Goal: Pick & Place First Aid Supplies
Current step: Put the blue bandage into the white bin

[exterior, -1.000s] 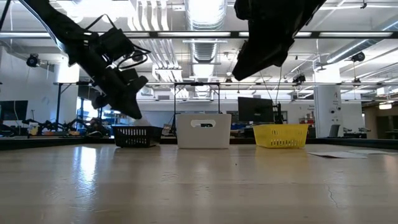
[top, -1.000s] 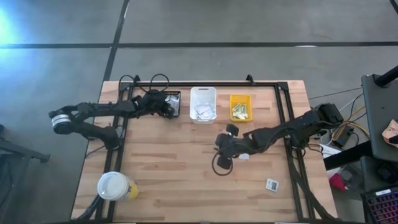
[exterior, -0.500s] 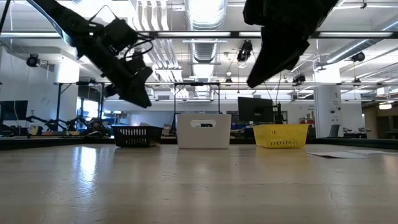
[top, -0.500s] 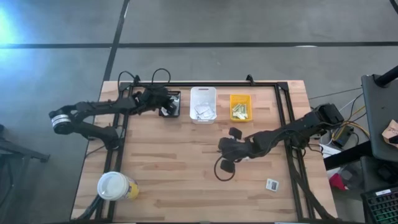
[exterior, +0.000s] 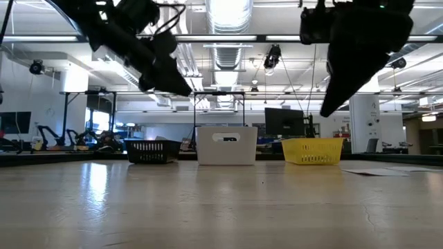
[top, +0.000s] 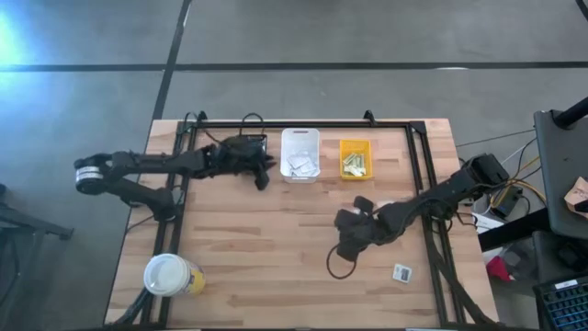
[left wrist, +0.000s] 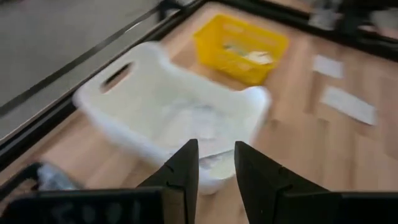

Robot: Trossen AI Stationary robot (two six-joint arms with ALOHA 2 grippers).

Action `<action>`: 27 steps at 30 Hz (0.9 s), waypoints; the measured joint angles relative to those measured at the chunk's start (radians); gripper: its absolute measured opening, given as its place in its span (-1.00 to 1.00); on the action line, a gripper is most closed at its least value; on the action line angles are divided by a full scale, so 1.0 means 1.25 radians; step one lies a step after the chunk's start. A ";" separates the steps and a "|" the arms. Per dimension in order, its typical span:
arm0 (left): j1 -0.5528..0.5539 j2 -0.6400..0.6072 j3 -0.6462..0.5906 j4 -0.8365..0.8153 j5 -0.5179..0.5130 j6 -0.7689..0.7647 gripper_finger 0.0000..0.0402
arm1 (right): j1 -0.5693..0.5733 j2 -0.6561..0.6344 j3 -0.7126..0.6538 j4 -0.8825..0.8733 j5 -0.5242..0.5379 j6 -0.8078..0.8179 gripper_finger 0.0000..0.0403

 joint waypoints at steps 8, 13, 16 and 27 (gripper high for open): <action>-0.119 0.000 0.000 0.072 -0.008 0.033 -0.52 | 0.014 -0.001 -0.025 -0.101 0.048 0.156 -0.96; -0.166 0.003 0.000 0.076 -0.019 0.035 -0.52 | 0.014 0.002 -0.075 -0.101 0.042 0.263 -0.96; -0.191 0.024 0.000 0.079 -0.021 0.029 -0.52 | 0.014 0.005 -0.106 -0.095 0.035 0.329 -0.96; -0.269 0.246 0.004 0.275 -0.021 0.028 -0.52 | 0.013 0.005 -0.179 0.033 0.013 0.389 -0.96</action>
